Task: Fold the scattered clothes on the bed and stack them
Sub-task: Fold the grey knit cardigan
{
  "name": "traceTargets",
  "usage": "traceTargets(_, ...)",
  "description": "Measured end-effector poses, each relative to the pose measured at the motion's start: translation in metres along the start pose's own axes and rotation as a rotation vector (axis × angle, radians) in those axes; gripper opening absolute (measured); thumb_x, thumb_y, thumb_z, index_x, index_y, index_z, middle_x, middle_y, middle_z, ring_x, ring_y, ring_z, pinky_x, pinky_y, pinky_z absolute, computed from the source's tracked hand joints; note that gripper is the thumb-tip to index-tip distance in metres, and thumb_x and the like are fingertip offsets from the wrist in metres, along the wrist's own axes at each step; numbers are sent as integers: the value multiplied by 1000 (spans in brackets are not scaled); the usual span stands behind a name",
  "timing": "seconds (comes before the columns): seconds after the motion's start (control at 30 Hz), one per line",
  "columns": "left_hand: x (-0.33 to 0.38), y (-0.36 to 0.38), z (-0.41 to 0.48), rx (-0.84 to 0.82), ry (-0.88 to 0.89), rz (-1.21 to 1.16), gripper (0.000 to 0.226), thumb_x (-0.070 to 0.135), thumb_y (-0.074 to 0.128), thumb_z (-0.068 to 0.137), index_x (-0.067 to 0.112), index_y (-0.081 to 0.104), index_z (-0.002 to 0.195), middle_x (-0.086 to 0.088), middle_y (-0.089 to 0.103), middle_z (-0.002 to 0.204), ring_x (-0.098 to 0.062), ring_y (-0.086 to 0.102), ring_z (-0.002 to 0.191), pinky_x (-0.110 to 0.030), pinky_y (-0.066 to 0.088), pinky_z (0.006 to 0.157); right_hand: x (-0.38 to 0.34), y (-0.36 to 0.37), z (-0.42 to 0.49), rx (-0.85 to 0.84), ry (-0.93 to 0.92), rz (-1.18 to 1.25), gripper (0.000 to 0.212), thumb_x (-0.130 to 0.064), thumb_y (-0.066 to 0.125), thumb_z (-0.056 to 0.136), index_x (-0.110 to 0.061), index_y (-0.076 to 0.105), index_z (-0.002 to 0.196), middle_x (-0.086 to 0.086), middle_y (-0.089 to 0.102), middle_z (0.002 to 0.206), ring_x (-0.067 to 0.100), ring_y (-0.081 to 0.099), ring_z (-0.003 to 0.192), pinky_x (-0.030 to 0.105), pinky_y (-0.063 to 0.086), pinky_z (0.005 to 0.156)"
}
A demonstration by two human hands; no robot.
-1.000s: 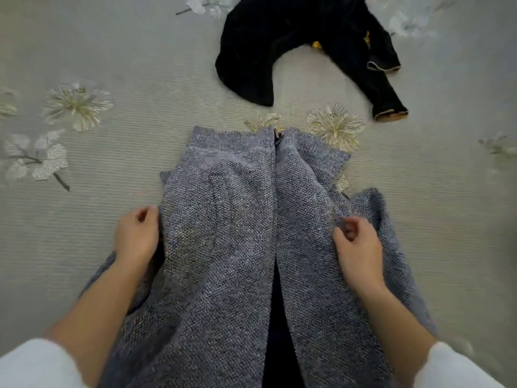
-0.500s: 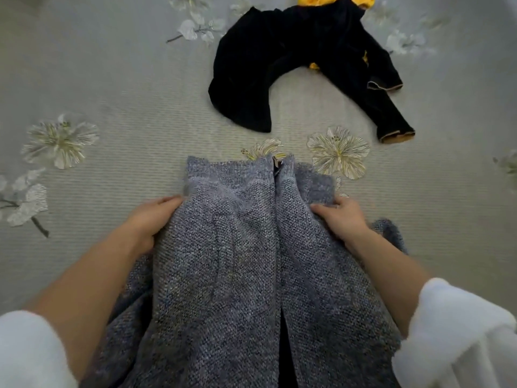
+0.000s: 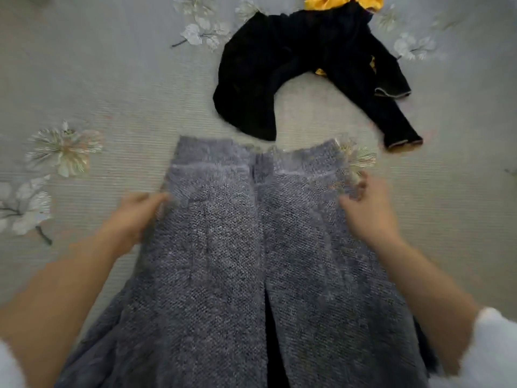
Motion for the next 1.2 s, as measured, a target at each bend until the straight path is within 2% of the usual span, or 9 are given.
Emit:
traceTargets(0.13, -19, 7, 3, 63, 90, 48, 25, 22, 70, 85, 8, 66, 106, -11, 68, 98, -22, 62, 85, -32, 48, 82, 12, 31, -43, -34, -76, -288, 55, -44, 56, 89, -19, 43, 137, 7, 46, 135, 27, 35, 128, 50, 31, 106)
traceTargets(0.27, 28, -18, -15, 384, 411, 44, 24, 22, 66, 87, 14, 60, 109, -2, 64, 97, -18, 59, 85, -30, 47, 79, 4, 64, -70, -168, -221, -440, 66, -61, 45, 91, -28, 30, 146, -5, 27, 147, 16, 18, 137, 47, 17, 111)
traceTargets(0.37, 8, -51, -16, 573, 335, -149, 32, 24, 66, 86, 11, 57, 114, -5, 62, 103, -19, 60, 92, -28, 46, 80, 16, 65, -64, -190, -130, -465, 65, -56, 40, 95, -27, 21, 150, -4, 26, 152, 18, 18, 140, 48, 19, 110)
traceTargets(0.5, -59, -49, 2, 477, 70, 23, 38, 23, 67, 84, 5, 61, 116, -18, 66, 109, -34, 63, 100, -43, 49, 89, 13, 71, -68, -223, -78, -442, 68, -56, 35, 96, -23, 17, 152, -1, 24, 154, 21, 17, 142, 51, 16, 112)
traceTargets(0.67, -54, -35, 5, 416, 52, -68, 35, 18, 69, 82, 7, 62, 115, -12, 67, 109, -28, 63, 96, -41, 50, 90, -14, 72, -52, -148, -70, -229, 60, -56, 38, 96, -28, 30, 148, 0, 33, 148, 21, 23, 137, 51, 17, 111)
traceTargets(0.8, -14, -43, -2, 460, 253, -52, 39, 19, 68, 84, 12, 56, 120, -10, 64, 114, -26, 61, 103, -42, 48, 95, -34, 81, -38, -158, -175, -426, 45, -48, 48, 95, -28, 51, 135, 2, 44, 121, 22, 35, 123, 47, 26, 103)
traceTargets(0.93, 11, -34, -23, 556, 275, 363, 62, 30, 59, 91, 14, 31, 143, -16, 33, 149, -34, 30, 137, -53, 24, 112, -61, 54, -25, 75, -227, -235, 31, -40, 49, 97, -21, 72, 103, -3, 46, 95, 19, 44, 102, 42, 26, 94)
traceTargets(1.1, 14, 91, -76, 117, 689, 905, 60, 54, 17, 98, 34, -4, 150, 2, -24, 156, -16, -27, 142, -40, -15, 115, -77, 78, -26, -4, -251, -342, 50, -43, 49, 94, -21, 44, 139, 2, 42, 125, 20, 36, 123, 44, 24, 103)
traceTargets(1.2, -16, 117, -63, 119, 666, 1097, 72, 61, -3, 91, 24, -3, 153, -4, -21, 157, -18, -29, 141, -38, -20, 112, -86, 102, -22, -72, -327, -480, 56, -50, 46, 95, -22, 37, 142, 4, 40, 131, 22, 34, 127, 45, 28, 103)
Point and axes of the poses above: each hand's wrist, its own z-axis towards the middle knuckle, its own y-axis out of the palm, x = y × z, the point moved 10 cm from there along z, towards the middle knuckle
